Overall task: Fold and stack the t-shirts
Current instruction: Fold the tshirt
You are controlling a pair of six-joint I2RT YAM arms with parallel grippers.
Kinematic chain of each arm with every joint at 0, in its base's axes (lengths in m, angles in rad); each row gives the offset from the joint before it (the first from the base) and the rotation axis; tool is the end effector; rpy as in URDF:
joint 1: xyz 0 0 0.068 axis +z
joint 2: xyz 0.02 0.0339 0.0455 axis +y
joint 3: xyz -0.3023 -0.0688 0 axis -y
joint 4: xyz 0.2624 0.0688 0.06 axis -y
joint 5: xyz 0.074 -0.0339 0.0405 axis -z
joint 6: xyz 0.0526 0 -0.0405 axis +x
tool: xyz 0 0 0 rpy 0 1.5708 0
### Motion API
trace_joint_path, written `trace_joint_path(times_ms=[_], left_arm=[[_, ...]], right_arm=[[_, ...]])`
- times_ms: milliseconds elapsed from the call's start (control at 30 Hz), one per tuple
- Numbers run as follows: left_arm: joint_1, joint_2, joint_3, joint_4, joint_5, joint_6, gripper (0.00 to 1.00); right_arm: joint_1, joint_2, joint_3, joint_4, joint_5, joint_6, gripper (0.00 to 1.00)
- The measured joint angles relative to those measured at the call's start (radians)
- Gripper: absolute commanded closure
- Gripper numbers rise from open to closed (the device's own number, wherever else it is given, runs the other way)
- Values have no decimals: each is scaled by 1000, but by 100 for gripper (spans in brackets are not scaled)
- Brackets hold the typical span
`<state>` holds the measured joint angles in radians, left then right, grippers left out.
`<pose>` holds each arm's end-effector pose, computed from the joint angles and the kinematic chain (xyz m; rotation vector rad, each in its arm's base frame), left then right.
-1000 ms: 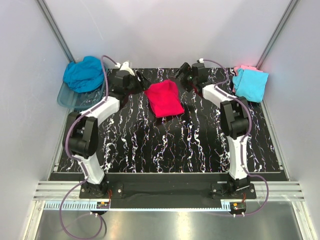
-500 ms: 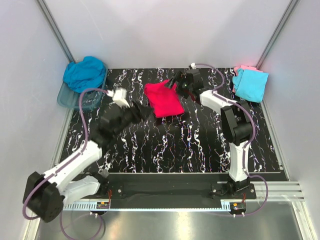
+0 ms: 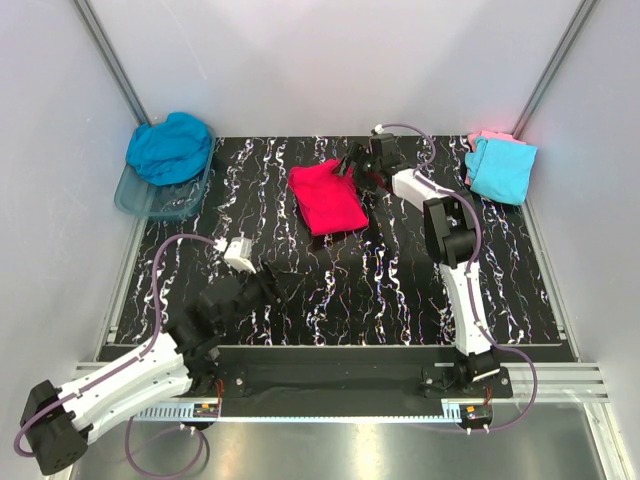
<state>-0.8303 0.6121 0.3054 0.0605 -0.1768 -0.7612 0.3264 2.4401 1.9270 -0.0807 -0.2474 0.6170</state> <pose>0.1167 -0.1140 0.2345 -0.0662 1.9212 -0.9494 0.5761 0.2086 0.1621 0.1789 2.2511 0.7937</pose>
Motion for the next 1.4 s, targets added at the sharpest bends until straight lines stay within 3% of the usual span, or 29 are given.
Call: trace_joint_path(times_ms=[400, 833, 1400], left_arm=[[-30, 94, -8, 4, -37, 0, 32], [-69, 149, -46, 48, -48, -15, 33], [-99, 150, -46, 38, -84, -25, 34]], right_arm=[[26, -6, 12, -26, -25, -38, 11], [26, -184, -97, -43, 72, -95, 11], [27, -16, 60, -68, -10, -97, 15]])
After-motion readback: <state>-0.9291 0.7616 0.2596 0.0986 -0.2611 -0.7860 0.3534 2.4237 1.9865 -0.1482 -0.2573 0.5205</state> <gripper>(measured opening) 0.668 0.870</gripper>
